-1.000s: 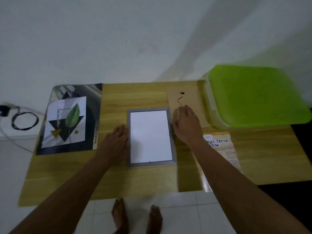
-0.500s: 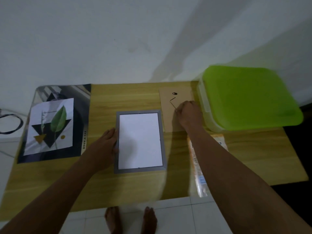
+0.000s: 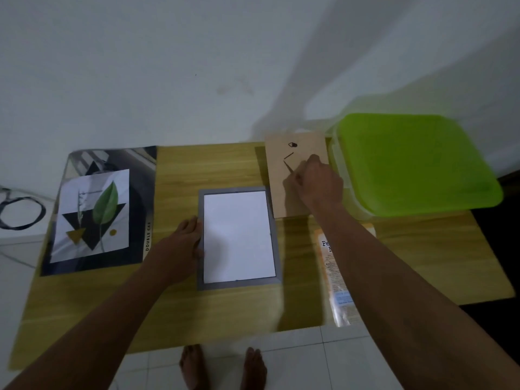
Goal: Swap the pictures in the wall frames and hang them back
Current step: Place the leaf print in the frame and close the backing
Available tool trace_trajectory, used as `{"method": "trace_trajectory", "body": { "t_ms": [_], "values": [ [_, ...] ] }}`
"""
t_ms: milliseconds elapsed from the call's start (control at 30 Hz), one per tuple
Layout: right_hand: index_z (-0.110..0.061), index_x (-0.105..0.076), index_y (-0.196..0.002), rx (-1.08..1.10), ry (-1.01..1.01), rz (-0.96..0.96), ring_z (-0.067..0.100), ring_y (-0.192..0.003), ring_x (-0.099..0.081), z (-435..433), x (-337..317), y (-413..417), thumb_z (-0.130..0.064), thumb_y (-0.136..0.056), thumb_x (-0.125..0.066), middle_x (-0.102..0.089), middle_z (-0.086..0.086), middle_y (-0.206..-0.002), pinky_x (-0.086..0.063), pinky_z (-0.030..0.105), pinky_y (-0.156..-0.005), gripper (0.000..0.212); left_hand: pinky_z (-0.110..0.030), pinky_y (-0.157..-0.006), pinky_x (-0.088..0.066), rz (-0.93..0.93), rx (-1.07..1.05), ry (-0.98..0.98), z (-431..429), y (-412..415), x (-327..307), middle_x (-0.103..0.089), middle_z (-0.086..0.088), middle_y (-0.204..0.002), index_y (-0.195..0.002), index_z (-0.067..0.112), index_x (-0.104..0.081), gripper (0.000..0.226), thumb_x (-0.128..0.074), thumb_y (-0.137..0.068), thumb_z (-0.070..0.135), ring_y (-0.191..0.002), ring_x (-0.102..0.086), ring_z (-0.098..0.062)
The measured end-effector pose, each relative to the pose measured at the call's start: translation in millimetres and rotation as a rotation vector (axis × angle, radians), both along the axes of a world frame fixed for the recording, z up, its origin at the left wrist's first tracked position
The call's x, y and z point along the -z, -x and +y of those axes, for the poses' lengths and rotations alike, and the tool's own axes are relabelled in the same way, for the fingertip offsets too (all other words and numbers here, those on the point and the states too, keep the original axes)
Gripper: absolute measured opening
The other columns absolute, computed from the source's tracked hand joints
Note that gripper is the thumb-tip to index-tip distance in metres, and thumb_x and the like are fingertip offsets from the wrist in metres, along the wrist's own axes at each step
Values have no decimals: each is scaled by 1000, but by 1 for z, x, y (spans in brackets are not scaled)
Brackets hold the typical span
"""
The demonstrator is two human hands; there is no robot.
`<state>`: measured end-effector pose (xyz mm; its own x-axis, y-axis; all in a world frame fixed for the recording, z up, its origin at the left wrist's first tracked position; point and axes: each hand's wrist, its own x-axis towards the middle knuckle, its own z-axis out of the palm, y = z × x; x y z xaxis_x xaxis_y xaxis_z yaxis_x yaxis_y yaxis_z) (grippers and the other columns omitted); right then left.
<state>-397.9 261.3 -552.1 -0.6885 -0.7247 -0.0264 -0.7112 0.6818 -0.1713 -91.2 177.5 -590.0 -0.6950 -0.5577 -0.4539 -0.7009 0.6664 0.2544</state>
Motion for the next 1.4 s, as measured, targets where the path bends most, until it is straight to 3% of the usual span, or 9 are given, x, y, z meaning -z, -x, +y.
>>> {"method": "trace_trajectory", "body": {
  "t_ms": [133,267,467,700,967,1200,1400],
  "values": [
    [-6,-51,-110,-41,39,12,33,-90,-66,-3,-25,-14,-35,-93,-61,-67,13,-101,-35,32,-61,35,-41,-111,-37,-17,13,13,1,1,-4,-4,-5,-163,-154,11,-8,71,-48,-97,22,-150,-3,-21],
    [-8,-51,-107,-79,31,-103,34,-92,-64,5,-35,-53,-45,-91,-59,-65,13,-100,-35,32,-62,41,-44,-112,-36,-48,34,54,2,5,-15,-9,-6,-162,-153,9,-12,69,-50,-97,24,-149,-11,-22],
    [-8,-50,-112,-75,30,-254,31,-95,-63,23,-16,-125,-41,-94,-57,-64,10,-106,-37,32,-66,39,-46,-112,-34,-88,91,62,-7,1,-22,-17,-3,-161,-153,12,-17,77,-59,-92,33,-147,-17,-23],
    [-7,-50,-113,-119,44,-237,28,-92,-64,18,-5,-161,-39,-94,-56,-62,9,-106,-40,32,-64,37,-45,-108,-39,-15,19,43,-4,-3,-23,-28,-2,-156,-154,19,-20,78,-63,-89,32,-140,-30,-23],
    [-4,-49,-118,-87,-41,-235,29,-107,-61,27,5,-169,-36,-96,-56,-60,12,-116,-48,37,-75,39,-45,-114,-31,-5,-23,-16,-6,-7,-20,-16,2,-161,-155,22,-15,81,-62,-91,37,-148,-15,-20],
    [-6,-50,-125,-150,-176,-88,27,-119,-51,23,17,-171,-37,-98,-52,-58,10,-121,-47,36,-74,41,-42,-114,-27,-6,-35,-24,-6,-7,-21,-12,3,-162,-155,22,-13,80,-60,-92,35,-149,-11,-19],
    [-6,-53,-118,-154,-133,-95,27,-113,-54,23,18,-169,-42,-96,-53,-61,9,-114,-49,36,-77,42,-44,-113,-27,-6,-41,-39,-6,-8,-22,-12,2,-162,-155,23,-13,80,-62,-92,35,-148,-16,-22]
  ]
}}
